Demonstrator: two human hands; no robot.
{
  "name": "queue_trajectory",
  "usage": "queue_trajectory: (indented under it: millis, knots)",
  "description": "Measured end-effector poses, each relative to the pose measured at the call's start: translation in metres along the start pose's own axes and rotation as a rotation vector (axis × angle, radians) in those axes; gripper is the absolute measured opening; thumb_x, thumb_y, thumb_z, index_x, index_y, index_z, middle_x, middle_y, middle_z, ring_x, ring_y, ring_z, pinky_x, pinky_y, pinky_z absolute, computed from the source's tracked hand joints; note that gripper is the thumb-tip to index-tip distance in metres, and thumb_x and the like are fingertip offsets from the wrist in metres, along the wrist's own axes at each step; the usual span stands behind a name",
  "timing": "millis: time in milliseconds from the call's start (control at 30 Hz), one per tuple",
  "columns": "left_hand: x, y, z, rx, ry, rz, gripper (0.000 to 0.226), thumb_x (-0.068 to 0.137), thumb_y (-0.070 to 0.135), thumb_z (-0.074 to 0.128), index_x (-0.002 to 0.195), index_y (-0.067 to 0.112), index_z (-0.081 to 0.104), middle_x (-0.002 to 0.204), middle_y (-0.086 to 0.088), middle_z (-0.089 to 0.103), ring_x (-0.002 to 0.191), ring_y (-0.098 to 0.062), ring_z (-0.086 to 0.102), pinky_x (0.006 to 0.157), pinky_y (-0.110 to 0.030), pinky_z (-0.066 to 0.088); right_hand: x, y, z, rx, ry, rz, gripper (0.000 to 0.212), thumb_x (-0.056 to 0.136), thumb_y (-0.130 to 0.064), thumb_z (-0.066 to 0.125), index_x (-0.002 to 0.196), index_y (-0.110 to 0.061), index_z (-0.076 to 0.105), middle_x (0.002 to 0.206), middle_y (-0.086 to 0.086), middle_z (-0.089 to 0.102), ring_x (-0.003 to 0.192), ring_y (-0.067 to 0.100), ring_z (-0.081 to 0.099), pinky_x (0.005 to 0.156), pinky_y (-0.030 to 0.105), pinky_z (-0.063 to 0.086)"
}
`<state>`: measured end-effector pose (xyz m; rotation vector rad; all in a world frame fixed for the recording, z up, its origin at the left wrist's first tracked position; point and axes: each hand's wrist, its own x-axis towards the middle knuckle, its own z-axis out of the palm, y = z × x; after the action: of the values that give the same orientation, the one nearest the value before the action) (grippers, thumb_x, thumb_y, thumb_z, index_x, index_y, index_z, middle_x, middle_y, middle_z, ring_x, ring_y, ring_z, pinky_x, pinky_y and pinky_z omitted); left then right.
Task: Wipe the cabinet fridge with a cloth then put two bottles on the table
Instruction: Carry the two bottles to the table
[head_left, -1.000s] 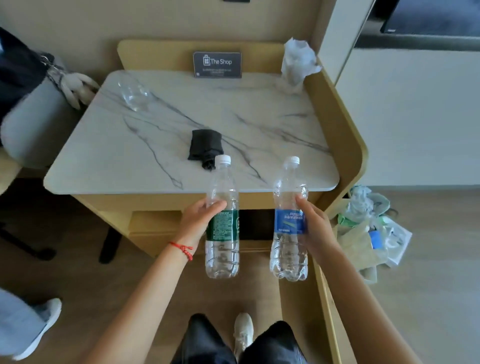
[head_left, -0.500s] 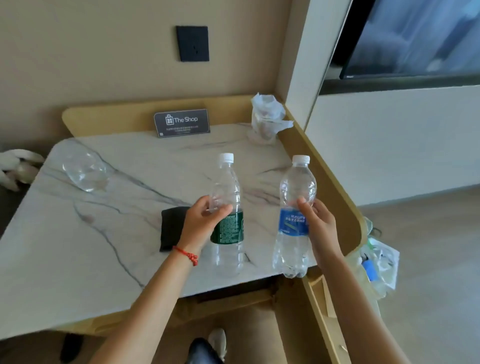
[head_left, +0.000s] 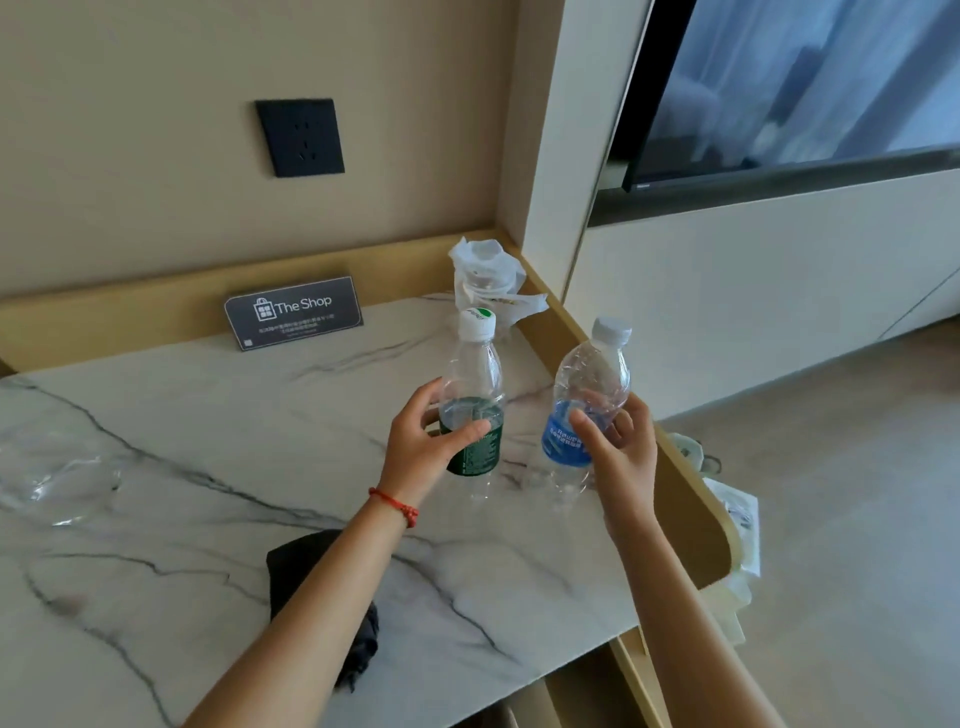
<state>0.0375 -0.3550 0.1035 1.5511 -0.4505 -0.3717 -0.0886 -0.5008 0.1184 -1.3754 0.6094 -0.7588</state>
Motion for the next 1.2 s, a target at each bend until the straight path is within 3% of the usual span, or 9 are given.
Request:
queue_trajectory:
  millis: [100,200,300,433,667,800,1033,1200]
  knots:
    - [0.017,-0.006,0.007,0.011,0.033,0.002,0.058,0.061,0.022,0.083,0.111,0.024,0.055,0.108,0.009,0.061,0.102,-0.016,0.058,0.083,-0.023,0.048,0.017,0.007,0.007,0.0,-0.012,-0.009,0.052,0.075,-0.013,0.07,0.121,-0.016,0.046,0.113,0.005,0.064,0.097,0.013,0.066,0.084,0.031,0.055]
    - [0.033,-0.014,0.012,0.027,0.039,0.016,0.057,0.066,0.008,0.078,0.116,0.021,0.054,0.112,0.005,0.06,0.105,-0.016,0.057,0.082,-0.015,0.047,0.033,0.013,0.015,0.0,-0.029,-0.027,0.056,0.072,-0.022,0.071,0.121,-0.019,0.045,0.115,0.001,0.062,0.101,0.012,0.064,0.089,0.033,0.052]
    - [0.049,-0.021,0.015,0.043,0.034,0.018,0.06,0.066,0.007,0.078,0.121,0.014,0.054,0.115,0.0,0.061,0.107,-0.016,0.058,0.081,-0.011,0.048,0.048,0.02,0.022,0.007,-0.048,-0.046,0.059,0.068,-0.027,0.071,0.12,-0.021,0.044,0.117,0.001,0.061,0.106,0.014,0.062,0.091,0.032,0.051]
    - [0.066,-0.026,0.016,0.034,0.06,0.028,0.061,0.067,0.006,0.078,0.122,0.012,0.053,0.117,-0.002,0.061,0.105,-0.014,0.058,0.08,-0.009,0.047,0.067,0.032,0.032,-0.008,-0.084,-0.065,0.054,0.073,-0.019,0.072,0.116,-0.031,0.044,0.117,0.001,0.06,0.106,0.015,0.062,0.089,0.028,0.05]
    - [0.093,-0.032,0.014,0.014,0.062,0.046,0.064,0.067,0.002,0.077,0.123,0.016,0.05,0.119,0.001,0.058,0.106,-0.003,0.056,0.082,-0.011,0.046,0.092,0.05,0.045,-0.043,-0.105,-0.054,0.065,0.074,-0.021,0.071,0.129,-0.013,0.038,0.126,0.01,0.055,0.112,0.018,0.059,0.096,0.041,0.049]
    - [0.106,-0.036,0.012,0.033,0.05,0.069,0.064,0.066,0.003,0.078,0.12,0.021,0.05,0.118,0.004,0.059,0.104,0.003,0.057,0.082,-0.013,0.046,0.106,0.054,0.053,-0.066,-0.109,-0.06,0.067,0.073,-0.023,0.071,0.13,-0.016,0.036,0.128,0.009,0.054,0.113,0.018,0.058,0.097,0.043,0.048]
    - [0.122,-0.042,0.013,0.071,0.056,0.084,0.065,0.065,0.011,0.08,0.122,0.02,0.052,0.122,0.001,0.059,0.114,-0.012,0.056,0.09,-0.024,0.048,0.123,0.057,0.06,-0.129,-0.095,-0.106,0.063,0.075,-0.021,0.071,0.123,-0.039,0.033,0.128,0.007,0.053,0.113,0.011,0.057,0.093,0.024,0.049]
    - [0.122,-0.042,0.016,0.083,0.062,0.101,0.066,0.065,0.012,0.08,0.123,0.021,0.051,0.119,0.006,0.059,0.114,-0.013,0.055,0.09,-0.022,0.048,0.123,0.063,0.059,-0.139,-0.093,-0.112,0.07,0.076,-0.008,0.072,0.13,-0.029,0.033,0.131,0.005,0.051,0.115,0.009,0.054,0.092,0.018,0.047]
